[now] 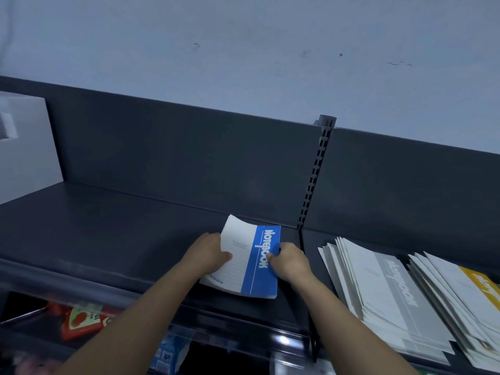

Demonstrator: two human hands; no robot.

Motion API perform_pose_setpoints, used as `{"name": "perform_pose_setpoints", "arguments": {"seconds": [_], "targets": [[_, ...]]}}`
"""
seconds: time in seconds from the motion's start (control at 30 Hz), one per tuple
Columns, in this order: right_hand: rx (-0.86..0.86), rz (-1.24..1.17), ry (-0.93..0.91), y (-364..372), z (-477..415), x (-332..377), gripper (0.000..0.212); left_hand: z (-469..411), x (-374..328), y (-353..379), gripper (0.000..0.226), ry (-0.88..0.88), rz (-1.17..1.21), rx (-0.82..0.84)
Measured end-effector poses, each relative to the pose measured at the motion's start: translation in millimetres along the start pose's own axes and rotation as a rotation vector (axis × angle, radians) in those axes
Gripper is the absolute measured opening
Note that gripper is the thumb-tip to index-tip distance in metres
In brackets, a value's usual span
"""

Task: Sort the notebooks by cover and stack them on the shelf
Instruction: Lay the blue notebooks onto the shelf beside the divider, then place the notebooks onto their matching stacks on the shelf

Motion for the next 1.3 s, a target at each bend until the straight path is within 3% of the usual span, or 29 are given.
{"name": "perform_pose_setpoints", "arguments": {"seconds": [0.13, 0.4, 0.57, 0.7, 0.8, 1.03, 1.13, 1.3], "targets": [[0.008, 0.066, 0.019, 2.4, 0.9, -3.4, 0.019, -1.9, 3.6, 2.9, 0.036, -0.028, -0.105, 0.013], [-0.022, 0.181, 0.031, 4.0, 2.3, -0.2, 0.02, -6.6, 12.4, 8.8, 0.036, -0.067, -0.096, 0.025], [-0.09, 0.176, 0.006, -5.7, 10.2, 0.1, 0.039, -6.1, 7.8, 4.2, 0.035, -0.081, -0.153, 0.019], [-0.168, 0.155, -0.063, -26.8, 20.3, -0.8, 0.044, -2.5, -22.4, -8.5, 0.048, -0.015, -0.349, -0.128], [-0.278, 0.144, -0.12, -55.1, 29.6, -5.2, 0.045, -2.0, -62.4, -0.5, 0.045, 0.107, -0.376, -0.165], [-0.43, 0.192, -0.008, -121.8, 43.0, -70.7, 0.043, 13.7, -147.1, 48.3, 0.05, 0.311, -0.294, -0.025], [-0.381, 0.22, 0.101, -135.7, 49.0, -111.3, 0.047, 24.5, -176.0, 72.5, 0.047, 0.326, -0.195, 0.072], [-0.214, 0.197, 0.186, -135.6, 53.0, -162.0, 0.056, 37.0, -204.2, 115.7, 0.057, 0.194, 0.027, 0.284]]}}
Point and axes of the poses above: each hand's wrist, its own z-axis away from the middle knuckle, its own y-axis out of the palm, x = y × z, the point moved 7 cm from there along -z, towards the middle knuckle, and after that the axes turned 1 degree about -z, right-handed, at the moved point
